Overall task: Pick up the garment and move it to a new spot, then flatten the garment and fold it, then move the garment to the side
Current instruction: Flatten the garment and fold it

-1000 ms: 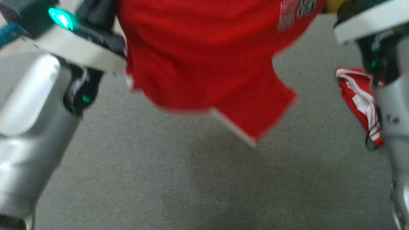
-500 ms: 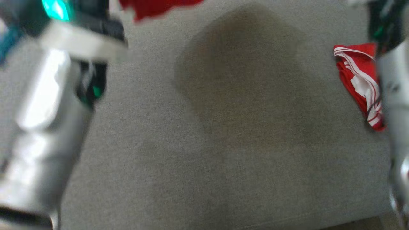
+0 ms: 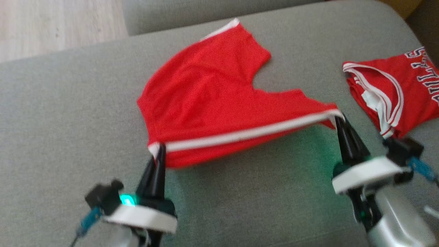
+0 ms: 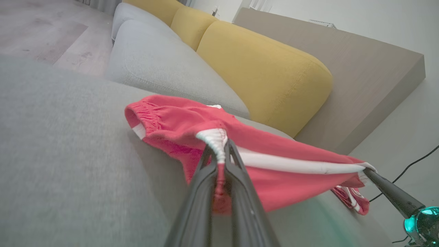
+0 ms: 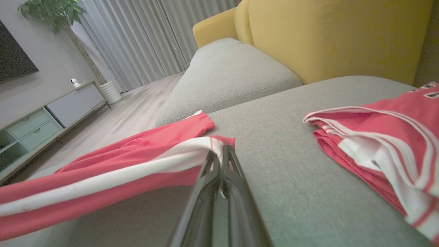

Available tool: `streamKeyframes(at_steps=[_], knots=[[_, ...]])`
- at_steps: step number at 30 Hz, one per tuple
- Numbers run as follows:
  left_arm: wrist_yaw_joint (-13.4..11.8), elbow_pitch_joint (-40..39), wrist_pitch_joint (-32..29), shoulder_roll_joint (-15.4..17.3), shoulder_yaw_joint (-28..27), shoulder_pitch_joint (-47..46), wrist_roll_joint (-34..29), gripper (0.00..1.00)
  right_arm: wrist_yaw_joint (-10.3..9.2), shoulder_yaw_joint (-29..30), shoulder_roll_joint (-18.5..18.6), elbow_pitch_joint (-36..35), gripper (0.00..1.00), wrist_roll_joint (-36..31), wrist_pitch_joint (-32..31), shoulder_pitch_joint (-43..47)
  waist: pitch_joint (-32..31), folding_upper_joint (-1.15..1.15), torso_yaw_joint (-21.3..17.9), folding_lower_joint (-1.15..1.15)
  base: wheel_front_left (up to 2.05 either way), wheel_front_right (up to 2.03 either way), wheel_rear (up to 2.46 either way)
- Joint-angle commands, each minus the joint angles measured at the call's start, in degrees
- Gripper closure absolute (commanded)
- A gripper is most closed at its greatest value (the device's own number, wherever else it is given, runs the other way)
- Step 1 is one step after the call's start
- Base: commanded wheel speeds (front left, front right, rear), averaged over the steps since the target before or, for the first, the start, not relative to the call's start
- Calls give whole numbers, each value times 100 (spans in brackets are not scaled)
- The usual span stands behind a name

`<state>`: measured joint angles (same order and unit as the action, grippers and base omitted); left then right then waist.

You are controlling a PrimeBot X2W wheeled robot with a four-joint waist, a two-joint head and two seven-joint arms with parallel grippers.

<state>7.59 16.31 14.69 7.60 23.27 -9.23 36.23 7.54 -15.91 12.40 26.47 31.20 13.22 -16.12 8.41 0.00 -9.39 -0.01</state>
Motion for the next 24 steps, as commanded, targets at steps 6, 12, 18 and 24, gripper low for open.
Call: streamKeyframes(at_steps=[6, 12, 18, 24], knots=[[-11, -529, 30, -153, -253, 937, 38, 100, -5, 297, 70, -901, 100, 98, -76, 1080, -640, 0, 89, 1, 0, 0, 0], [-10, -742, 30, -121, -3, 1303, 90, 100, -5, 676, 39, -1852, 100, 40, -386, 1635, -785, 0, 146, 1, 0, 0, 0], [-10, -870, 30, -135, 120, 836, 194, 100, -5, 918, -87, -2283, 100, -258, -915, 1294, -543, 0, 407, 1, 0, 0, 0], [-10, -718, 30, -117, 405, 109, 280, 100, -5, 901, -50, -1965, 100, -610, -1286, 421, -108, 0, 699, 1, 0, 0, 0]])
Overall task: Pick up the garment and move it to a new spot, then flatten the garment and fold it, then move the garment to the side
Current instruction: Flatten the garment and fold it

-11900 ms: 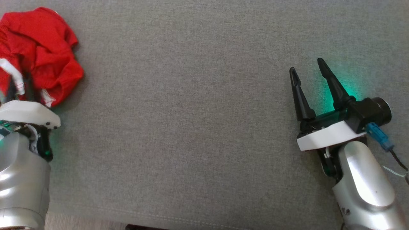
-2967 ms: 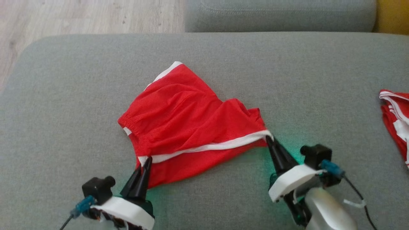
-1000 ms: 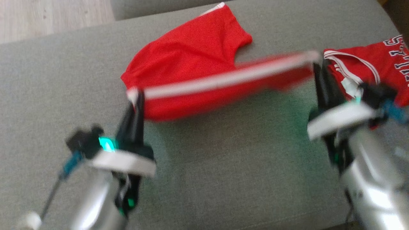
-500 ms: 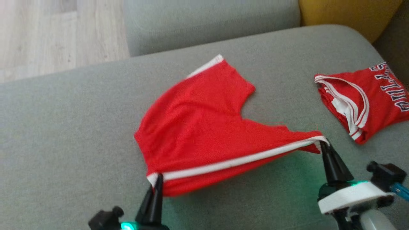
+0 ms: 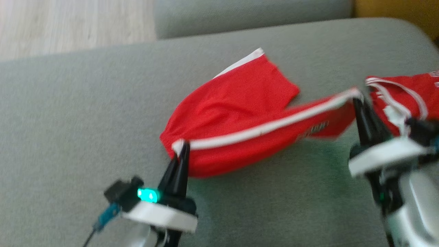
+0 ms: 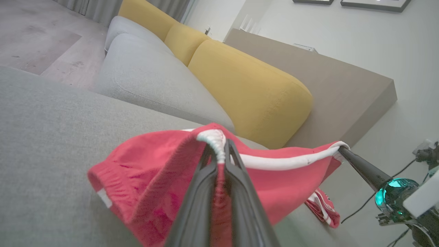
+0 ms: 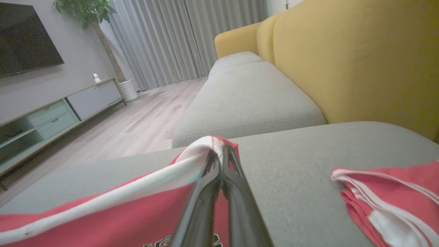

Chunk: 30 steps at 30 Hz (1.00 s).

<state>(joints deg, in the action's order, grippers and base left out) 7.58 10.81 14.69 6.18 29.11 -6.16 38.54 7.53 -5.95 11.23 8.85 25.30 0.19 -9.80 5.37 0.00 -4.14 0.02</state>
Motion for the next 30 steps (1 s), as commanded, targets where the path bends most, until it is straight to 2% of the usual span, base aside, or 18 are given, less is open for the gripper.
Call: streamKeyframes(at_steps=[1, 9, 14, 23, 30], knots=[[-9, -62, 30, -4, -94, -506, 152, 100, -4, -128, 88, 4, 100, -154, -94, -610, 386, 0, 303, -2, 0, 0, 0], [-9, 371, 30, -234, -37, -1440, 613, 100, -4, -330, 191, 1055, 100, -589, -312, -2053, 1093, 0, 762, -2, 0, 0, 0], [-9, 523, 30, -298, 69, -1864, 780, 100, -4, -449, 229, 1588, 100, -775, -326, -2648, 1385, 0, 919, -2, 0, 0, 0], [-9, 831, 30, -328, 398, -2809, 915, 100, -4, -568, 219, 2603, 100, -1130, -141, -3810, 1953, 0, 1052, -2, 0, 0, 0], [-9, 964, 30, -329, 138, -2958, 959, 100, -4, -620, 137, 3257, 100, -1340, 203, -4316, 2154, 0, 1077, -2, 0, 0, 0]])
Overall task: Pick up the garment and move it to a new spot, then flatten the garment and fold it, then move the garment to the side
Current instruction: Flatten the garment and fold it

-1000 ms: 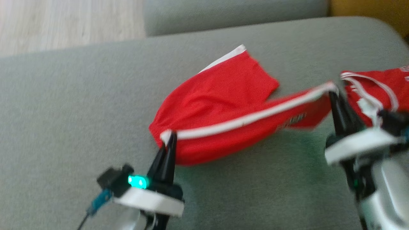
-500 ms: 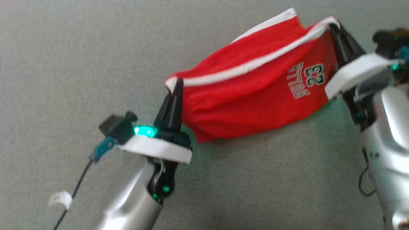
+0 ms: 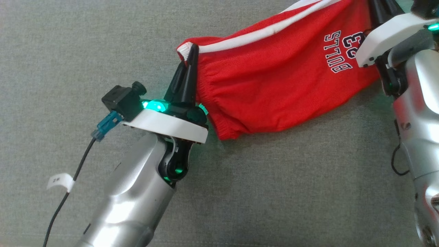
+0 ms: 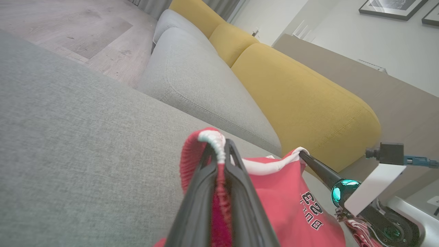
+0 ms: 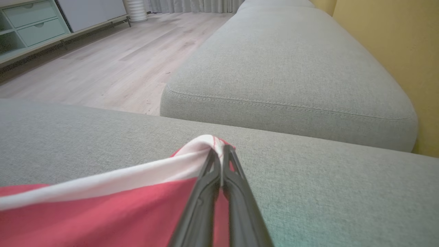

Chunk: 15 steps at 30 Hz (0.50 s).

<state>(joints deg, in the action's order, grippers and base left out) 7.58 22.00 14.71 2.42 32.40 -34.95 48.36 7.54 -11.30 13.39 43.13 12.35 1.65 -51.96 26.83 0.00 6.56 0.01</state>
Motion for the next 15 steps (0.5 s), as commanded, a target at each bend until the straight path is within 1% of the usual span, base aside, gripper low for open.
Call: streamKeyframes(at_steps=[1, 2, 3, 4, 5, 9, 15], knots=[[-9, -138, 29, 47, -203, -59, -27, 100, -5, -93, -87, -85, 94, -64, 118, -137, 18, 0, 11, -1, 0, 0, 0], [-9, -128, 29, 46, -191, -37, -30, 100, -5, -75, -103, 5, 60, -59, 173, -166, 22, 0, 15, -1, 0, 0, 0], [-9, -126, 29, 46, -169, -17, -38, 89, -5, -61, -124, 81, 0, -43, 240, -191, 23, 0, 20, -1, 0, 0, 0], [-9, -128, 29, 46, -165, 3, -43, 33, -5, -57, -154, 157, 0, -8, 285, -208, 23, 0, 26, -1, 0, 0, 0], [-9, -113, 29, 46, -186, 38, 11, 0, -5, -70, -178, 221, 0, 26, 329, -217, 19, 0, 28, -1, 0, 0, 0], [-9, -28, 29, 46, -215, 167, 74, 0, -5, -142, -148, 439, 0, 144, 518, -183, -26, 0, 22, -1, 0, 0, 0], [-9, 175, 29, 46, -295, 503, -243, 0, -5, -298, -70, 688, 0, 522, 514, 77, -136, 0, -15, -1, 0, 0, 0]])
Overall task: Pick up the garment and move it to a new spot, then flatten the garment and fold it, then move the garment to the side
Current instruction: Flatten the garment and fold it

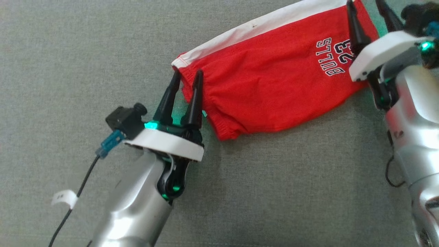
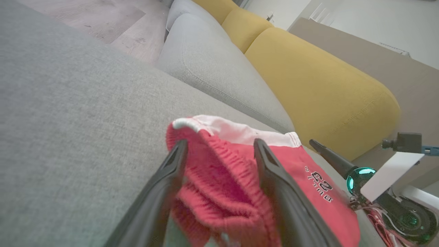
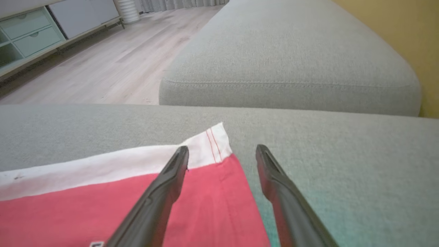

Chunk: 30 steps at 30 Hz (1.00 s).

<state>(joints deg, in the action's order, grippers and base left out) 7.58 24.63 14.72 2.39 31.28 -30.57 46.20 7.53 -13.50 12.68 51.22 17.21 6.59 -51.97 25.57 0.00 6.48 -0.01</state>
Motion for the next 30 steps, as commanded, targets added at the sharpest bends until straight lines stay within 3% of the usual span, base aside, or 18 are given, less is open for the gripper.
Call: streamKeyframes(at_steps=[1, 13, 14, 15, 19, 30], knots=[[-9, -65, 28, 49, -204, 131, -52, 0, -4, -105, 29, -82, 0, 98, -5, 139, -28, 0, -7, 1, 0, 0, 0], [-9, -85, 28, 49, -593, 558, -501, 0, -4, -543, 123, 213, 0, 812, -675, 681, -158, 0, 77, 1, 0, 0, 0], [-9, -81, 28, 49, -679, 591, -588, 0, -4, -612, 115, 190, 38, 917, -758, 736, -182, 0, 80, 1, 0, 0, 0], [-9, -91, 28, 49, -758, 629, -651, 0, -4, -673, 108, 156, 100, 1038, -832, 799, -218, 0, 80, 1, 0, 0, 0], [-9, -110, 28, 49, -1047, 811, -917, 0, -4, -818, 222, 24, 100, 1336, -828, 1005, -401, 0, 38, 1, 0, 0, 0], [-111, -153, 28, 49, -1808, 1716, -1634, 0, -4, -379, 337, -127, 100, 2035, 255, 1969, -1387, 0, -158, 1, 0, 0, 0]])
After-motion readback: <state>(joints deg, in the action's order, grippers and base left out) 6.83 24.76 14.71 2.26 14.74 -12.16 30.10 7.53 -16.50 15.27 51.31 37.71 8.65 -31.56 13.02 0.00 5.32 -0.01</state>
